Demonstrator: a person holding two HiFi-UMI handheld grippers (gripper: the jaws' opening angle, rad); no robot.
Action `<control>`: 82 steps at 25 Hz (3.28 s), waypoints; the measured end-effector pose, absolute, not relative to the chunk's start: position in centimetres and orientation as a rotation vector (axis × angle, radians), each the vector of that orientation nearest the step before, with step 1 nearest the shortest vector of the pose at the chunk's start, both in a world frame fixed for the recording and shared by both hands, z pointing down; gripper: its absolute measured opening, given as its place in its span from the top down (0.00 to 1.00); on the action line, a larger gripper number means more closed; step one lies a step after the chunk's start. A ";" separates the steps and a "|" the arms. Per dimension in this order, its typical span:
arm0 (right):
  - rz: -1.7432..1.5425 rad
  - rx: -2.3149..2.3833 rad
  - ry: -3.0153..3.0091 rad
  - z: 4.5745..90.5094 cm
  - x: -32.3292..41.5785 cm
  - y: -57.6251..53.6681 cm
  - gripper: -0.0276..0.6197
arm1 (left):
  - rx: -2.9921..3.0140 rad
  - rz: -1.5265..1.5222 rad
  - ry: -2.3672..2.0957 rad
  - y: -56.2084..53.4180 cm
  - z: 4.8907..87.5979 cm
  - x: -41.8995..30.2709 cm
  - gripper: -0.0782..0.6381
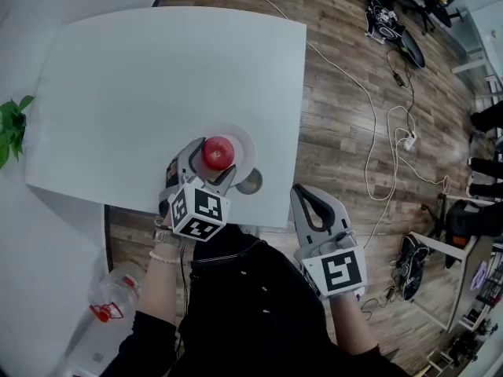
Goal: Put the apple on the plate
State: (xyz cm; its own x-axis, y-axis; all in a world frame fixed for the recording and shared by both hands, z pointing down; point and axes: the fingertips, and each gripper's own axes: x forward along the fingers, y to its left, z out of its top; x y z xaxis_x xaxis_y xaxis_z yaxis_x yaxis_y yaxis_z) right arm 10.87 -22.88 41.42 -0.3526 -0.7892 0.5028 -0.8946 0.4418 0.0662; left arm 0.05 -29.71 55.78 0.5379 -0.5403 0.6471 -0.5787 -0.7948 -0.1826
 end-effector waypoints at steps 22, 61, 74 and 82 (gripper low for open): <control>0.183 1.391 -2.342 38.3 10.3 -21.0 0.89 | 2.684 0.684 -1.211 -27.6 45.7 -1.9 0.48; -0.092 1.173 -2.533 31.9 6.9 -14.7 0.89 | 2.640 0.511 -1.623 -14.9 31.0 -4.3 0.86; -0.104 1.159 -2.535 31.8 6.9 -14.2 0.89 | 2.652 0.511 -1.591 -14.7 31.0 -3.8 0.86; -0.099 1.159 -2.529 31.9 7.1 -14.1 0.89 | 2.651 0.512 -1.590 -14.7 31.0 -3.6 0.86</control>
State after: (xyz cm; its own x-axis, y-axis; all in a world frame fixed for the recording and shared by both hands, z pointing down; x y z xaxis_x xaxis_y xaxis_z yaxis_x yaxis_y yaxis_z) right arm 7.11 -14.13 31.90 -0.6010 -0.7451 0.2894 -0.7202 0.6618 0.2081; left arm -3.56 -14.69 31.03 0.4315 -0.8574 0.2804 -0.8599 -0.4849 -0.1594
